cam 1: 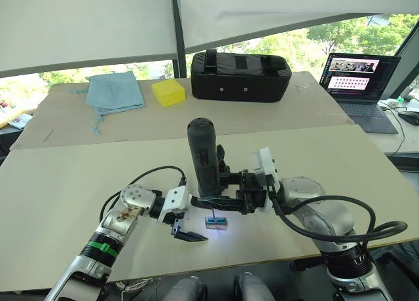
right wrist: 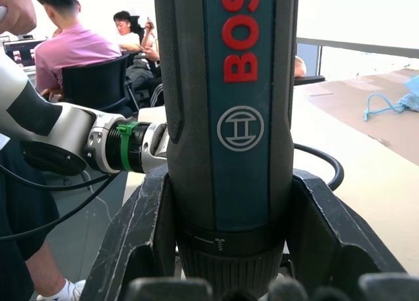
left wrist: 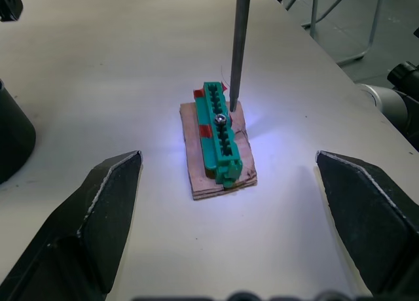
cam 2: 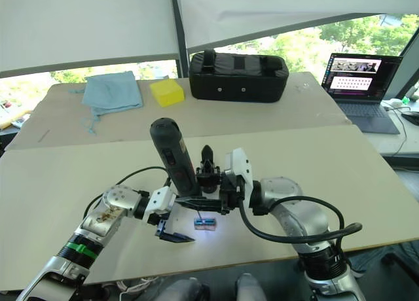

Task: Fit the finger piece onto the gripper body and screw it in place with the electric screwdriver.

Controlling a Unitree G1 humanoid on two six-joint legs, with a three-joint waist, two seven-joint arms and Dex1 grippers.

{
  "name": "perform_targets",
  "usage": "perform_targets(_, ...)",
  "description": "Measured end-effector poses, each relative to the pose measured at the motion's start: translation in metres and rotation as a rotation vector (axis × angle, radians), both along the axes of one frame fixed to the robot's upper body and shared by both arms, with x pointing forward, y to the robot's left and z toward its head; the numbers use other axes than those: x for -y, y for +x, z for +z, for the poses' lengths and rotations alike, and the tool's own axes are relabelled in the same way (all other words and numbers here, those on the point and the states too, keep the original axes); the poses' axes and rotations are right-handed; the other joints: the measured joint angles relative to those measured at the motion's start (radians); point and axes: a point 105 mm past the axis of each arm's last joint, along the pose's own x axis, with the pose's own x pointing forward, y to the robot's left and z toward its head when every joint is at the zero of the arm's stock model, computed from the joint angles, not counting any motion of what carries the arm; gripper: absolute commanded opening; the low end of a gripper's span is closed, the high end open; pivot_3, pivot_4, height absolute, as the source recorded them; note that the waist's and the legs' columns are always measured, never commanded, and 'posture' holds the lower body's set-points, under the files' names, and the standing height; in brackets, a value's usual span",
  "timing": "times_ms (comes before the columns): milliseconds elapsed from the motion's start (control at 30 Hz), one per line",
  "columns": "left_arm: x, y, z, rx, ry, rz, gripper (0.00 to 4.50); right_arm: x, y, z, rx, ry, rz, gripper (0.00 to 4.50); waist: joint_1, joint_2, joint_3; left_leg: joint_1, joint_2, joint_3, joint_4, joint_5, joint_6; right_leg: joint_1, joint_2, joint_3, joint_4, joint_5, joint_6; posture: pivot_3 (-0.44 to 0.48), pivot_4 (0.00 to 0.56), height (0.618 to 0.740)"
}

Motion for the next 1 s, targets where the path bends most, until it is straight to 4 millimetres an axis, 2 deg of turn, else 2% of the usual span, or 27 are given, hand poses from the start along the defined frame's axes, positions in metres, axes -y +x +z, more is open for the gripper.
perform_targets(1000,0.0014,0.003,0.0015,0.019,-0.008,0.014,4.5,0.0018,0.0044,-0.0032,0.007,-0.01,-0.02,1.92,0.001,0.0,0.0,0.0,0.0,0.0,0.0,0.0,0.0,0.0,0.0,0.0,0.0,0.0,0.0,0.0,0.15,0.74)
